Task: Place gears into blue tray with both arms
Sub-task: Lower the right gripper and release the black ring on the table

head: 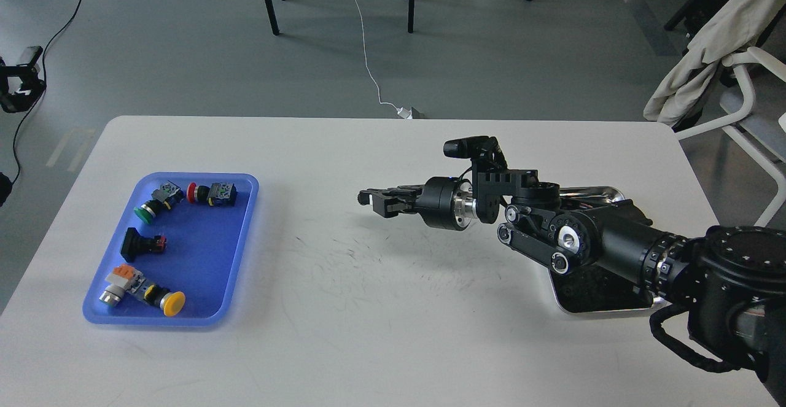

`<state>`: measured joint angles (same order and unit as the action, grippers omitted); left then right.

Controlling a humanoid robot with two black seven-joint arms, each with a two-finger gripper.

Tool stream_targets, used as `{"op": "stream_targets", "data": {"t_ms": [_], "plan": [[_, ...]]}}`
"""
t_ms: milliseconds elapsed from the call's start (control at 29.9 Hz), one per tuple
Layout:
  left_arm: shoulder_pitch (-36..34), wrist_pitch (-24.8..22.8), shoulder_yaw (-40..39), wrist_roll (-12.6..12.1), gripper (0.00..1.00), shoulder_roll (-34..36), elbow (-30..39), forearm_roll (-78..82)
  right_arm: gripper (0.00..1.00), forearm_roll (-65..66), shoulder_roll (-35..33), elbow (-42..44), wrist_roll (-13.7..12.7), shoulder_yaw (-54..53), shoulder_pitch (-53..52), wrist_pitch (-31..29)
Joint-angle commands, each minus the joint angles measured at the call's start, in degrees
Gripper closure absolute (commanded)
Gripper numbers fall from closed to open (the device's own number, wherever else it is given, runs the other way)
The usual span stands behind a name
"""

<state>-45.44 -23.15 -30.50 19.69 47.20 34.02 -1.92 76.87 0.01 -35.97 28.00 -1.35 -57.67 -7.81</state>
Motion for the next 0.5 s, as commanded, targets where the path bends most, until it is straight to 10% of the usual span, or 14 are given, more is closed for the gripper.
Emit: {"op": "stream_targets", "data": {"t_ms": [0, 468], "plan": [[0.1, -0.1, 0.0, 0.0, 0.02, 0.2, 0.0, 0.0, 0.99, 0.3, 0.0, -0.9, 0.0, 2.0, -0.2, 0.0], [0.0, -0.6, -0.1, 0.1, 0.02, 0.6, 0.0, 0.0, 0.98, 5.7, 0.0, -3.1, 0.0, 6.4, -0.5, 1.2]]}}
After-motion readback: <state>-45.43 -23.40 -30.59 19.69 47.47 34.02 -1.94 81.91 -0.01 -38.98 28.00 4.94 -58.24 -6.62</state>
